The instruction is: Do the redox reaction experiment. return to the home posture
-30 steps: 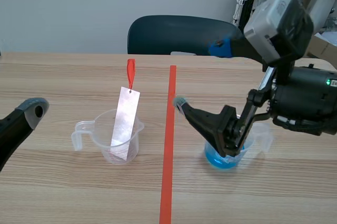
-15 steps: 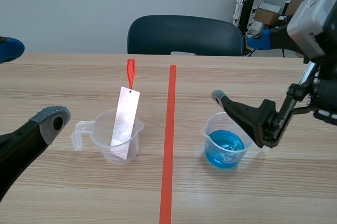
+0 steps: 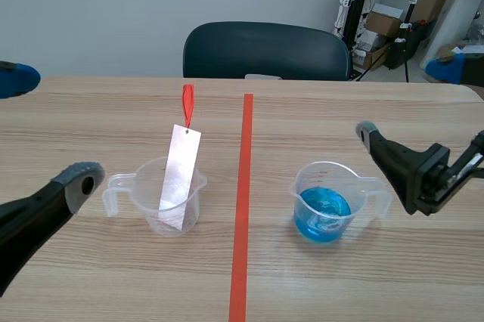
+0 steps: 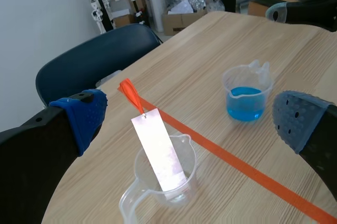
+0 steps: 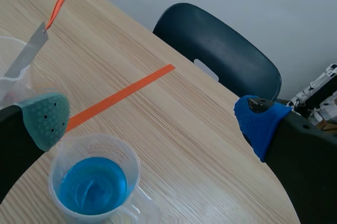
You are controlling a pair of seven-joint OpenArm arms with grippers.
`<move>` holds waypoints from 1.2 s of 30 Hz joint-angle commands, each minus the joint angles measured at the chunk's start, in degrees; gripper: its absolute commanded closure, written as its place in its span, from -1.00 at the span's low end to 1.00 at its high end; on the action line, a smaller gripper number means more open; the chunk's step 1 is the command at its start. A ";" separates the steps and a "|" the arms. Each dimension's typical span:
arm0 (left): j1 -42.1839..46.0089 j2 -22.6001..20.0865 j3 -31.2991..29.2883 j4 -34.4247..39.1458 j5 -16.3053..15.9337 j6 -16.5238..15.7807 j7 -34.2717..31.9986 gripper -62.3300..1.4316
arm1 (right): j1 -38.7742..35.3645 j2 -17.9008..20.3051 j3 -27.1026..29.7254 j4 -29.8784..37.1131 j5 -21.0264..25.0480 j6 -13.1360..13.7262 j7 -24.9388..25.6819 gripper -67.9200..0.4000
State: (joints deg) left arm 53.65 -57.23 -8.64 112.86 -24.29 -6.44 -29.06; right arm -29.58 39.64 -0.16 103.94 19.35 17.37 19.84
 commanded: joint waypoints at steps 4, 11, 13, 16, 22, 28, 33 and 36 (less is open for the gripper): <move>-0.37 0.37 -0.15 0.26 -0.39 -0.11 -0.85 -1.00 | -1.11 -3.34 3.80 0.63 -1.49 0.24 2.32 -1.00; -4.07 2.62 -0.15 0.24 -0.35 -0.37 2.40 -1.00 | -1.22 -4.11 6.51 0.63 -1.62 0.20 2.45 -1.00; -4.31 2.60 -0.15 0.24 -0.35 -0.35 2.29 -1.00 | -1.22 -4.13 7.21 0.63 -1.62 0.17 2.45 -1.00; -4.31 2.60 -0.15 0.26 -0.35 -0.33 2.32 -1.00 | -1.22 -4.13 8.26 0.63 -1.60 0.17 2.43 -1.00; -4.31 2.60 -0.15 0.26 -0.35 -0.33 2.40 -1.00 | -1.22 -4.11 9.11 0.63 -1.62 0.17 2.58 -1.00; -4.31 2.60 -0.15 0.26 -0.39 -0.31 3.21 -1.00 | -1.25 -4.09 9.11 0.63 -1.64 0.15 2.56 -1.00; -4.31 2.58 -0.15 0.70 -0.37 -0.31 3.17 -1.00 | -1.25 -3.93 9.11 0.63 -1.64 0.24 1.88 -1.00; -4.31 2.60 -0.15 0.90 -0.37 -0.31 3.19 -1.00 | -1.25 -3.91 9.11 0.63 -1.62 0.68 1.05 -1.00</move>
State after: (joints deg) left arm 49.21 -54.63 -8.64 112.86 -24.29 -6.87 -25.08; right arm -31.44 34.79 8.47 103.94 17.12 18.17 20.38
